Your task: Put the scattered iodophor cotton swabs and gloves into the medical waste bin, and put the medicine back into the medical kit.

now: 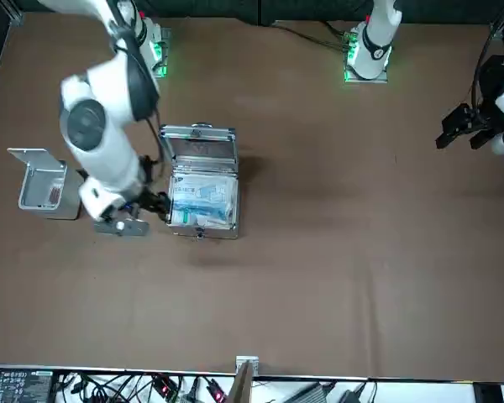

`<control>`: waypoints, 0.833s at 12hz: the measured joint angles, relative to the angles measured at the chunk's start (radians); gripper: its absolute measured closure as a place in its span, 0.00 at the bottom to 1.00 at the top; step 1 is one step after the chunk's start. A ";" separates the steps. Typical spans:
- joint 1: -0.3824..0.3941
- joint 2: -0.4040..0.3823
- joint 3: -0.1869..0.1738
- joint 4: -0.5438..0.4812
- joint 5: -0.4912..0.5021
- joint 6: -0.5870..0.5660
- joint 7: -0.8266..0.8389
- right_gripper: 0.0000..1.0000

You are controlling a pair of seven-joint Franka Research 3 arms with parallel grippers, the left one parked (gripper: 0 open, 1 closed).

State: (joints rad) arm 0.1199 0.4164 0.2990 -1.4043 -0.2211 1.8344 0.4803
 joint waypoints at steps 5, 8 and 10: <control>-0.128 -0.118 -0.002 0.000 0.094 -0.101 -0.260 0.00; -0.212 -0.163 -0.005 0.000 0.125 -0.158 -0.378 0.00; -0.250 -0.192 -0.012 0.000 0.127 -0.203 -0.438 0.00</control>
State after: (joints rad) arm -0.1301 0.2242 0.2868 -1.4044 -0.0942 1.6310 0.0422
